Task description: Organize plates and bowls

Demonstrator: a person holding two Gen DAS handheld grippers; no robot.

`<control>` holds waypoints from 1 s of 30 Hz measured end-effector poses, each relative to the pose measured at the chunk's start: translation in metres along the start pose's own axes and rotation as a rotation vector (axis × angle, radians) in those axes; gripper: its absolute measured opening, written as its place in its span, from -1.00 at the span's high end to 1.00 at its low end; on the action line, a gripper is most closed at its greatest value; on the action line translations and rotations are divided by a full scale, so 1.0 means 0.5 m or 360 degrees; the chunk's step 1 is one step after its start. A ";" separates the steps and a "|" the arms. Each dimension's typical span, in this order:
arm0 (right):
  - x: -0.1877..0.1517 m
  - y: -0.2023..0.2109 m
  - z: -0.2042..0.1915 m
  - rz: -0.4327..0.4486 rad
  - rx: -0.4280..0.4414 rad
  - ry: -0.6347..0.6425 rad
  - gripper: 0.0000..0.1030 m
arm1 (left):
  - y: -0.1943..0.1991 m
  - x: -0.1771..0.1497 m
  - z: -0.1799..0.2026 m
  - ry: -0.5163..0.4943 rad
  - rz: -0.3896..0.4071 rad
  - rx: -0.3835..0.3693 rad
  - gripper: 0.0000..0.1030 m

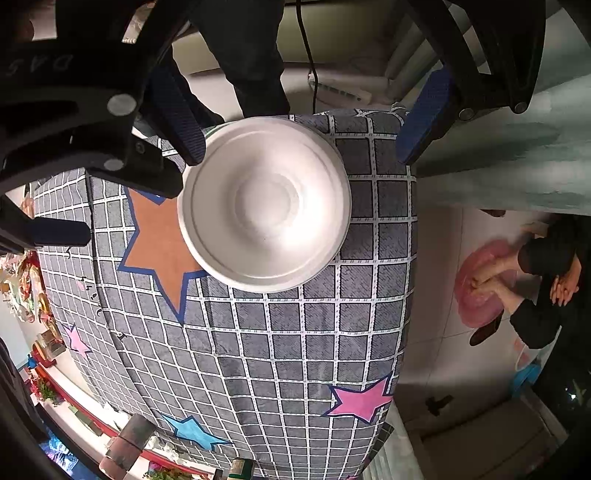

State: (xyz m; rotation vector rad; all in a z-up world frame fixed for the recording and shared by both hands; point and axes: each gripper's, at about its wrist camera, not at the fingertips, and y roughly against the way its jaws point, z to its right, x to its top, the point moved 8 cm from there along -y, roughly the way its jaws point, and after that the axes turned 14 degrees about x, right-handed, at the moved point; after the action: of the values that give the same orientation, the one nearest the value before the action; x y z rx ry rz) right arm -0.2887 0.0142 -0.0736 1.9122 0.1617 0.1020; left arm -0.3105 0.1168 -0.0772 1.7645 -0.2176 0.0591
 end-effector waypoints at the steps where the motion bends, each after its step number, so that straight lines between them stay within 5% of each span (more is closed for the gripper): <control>1: 0.000 0.000 0.000 -0.0001 0.0000 0.0002 -0.99 | 0.000 0.000 0.000 -0.0001 0.0000 0.0000 -0.99; 30: -0.004 -0.007 0.001 -0.0028 0.0005 0.0016 -0.99 | 0.000 0.004 -0.002 -0.0019 0.0006 0.0022 -0.99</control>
State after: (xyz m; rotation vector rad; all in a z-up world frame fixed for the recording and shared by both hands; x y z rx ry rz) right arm -0.2910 0.0146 -0.0772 1.9131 0.1852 0.0999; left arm -0.3084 0.1178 -0.0768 1.7786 -0.2300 0.0528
